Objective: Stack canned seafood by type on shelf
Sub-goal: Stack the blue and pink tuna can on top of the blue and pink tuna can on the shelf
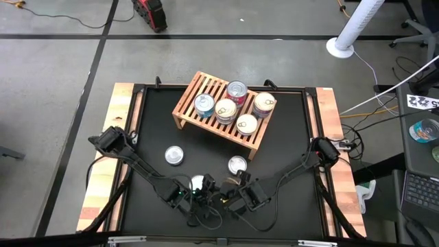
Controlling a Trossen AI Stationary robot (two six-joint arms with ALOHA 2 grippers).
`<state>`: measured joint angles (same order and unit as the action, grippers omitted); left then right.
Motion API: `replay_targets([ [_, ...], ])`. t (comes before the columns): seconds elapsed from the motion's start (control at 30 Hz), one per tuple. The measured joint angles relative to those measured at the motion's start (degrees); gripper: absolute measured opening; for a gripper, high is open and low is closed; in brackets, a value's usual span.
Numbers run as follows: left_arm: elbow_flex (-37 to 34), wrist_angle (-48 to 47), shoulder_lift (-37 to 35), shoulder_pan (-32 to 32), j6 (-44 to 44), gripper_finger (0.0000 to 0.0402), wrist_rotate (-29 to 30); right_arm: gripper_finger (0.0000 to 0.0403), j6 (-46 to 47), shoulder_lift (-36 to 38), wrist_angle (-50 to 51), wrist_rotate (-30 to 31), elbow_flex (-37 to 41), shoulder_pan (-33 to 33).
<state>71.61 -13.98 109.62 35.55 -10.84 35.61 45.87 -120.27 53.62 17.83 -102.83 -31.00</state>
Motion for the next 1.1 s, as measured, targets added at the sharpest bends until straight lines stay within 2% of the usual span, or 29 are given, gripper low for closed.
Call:
replay_targets([
  [0.27, 0.0, 0.9, 1.5, -0.4, -0.3, 0.0282, 4.3, 0.0, 0.0, 0.0, -0.6, -0.9, 0.0, 0.0],
  [0.6, 0.0, 3.9, 1.5, -0.4, -0.5, 0.0282, 3.7, 0.0, 0.0, 0.1, -1.7, -0.9, 0.0, 0.0],
  [0.73, 0.0, 3.9, 1.5, -0.4, -0.4, 0.0282, 0.8, 0.0, 0.0, 0.1, -1.7, -0.7, 0.0, 0.0],
  [1.1, 0.0, 5.0, 2.0, -0.7, -1.8, 0.0282, 1.0, 0.0, 0.0, 0.2, -3.3, -0.5, 0.0, 0.0],
])
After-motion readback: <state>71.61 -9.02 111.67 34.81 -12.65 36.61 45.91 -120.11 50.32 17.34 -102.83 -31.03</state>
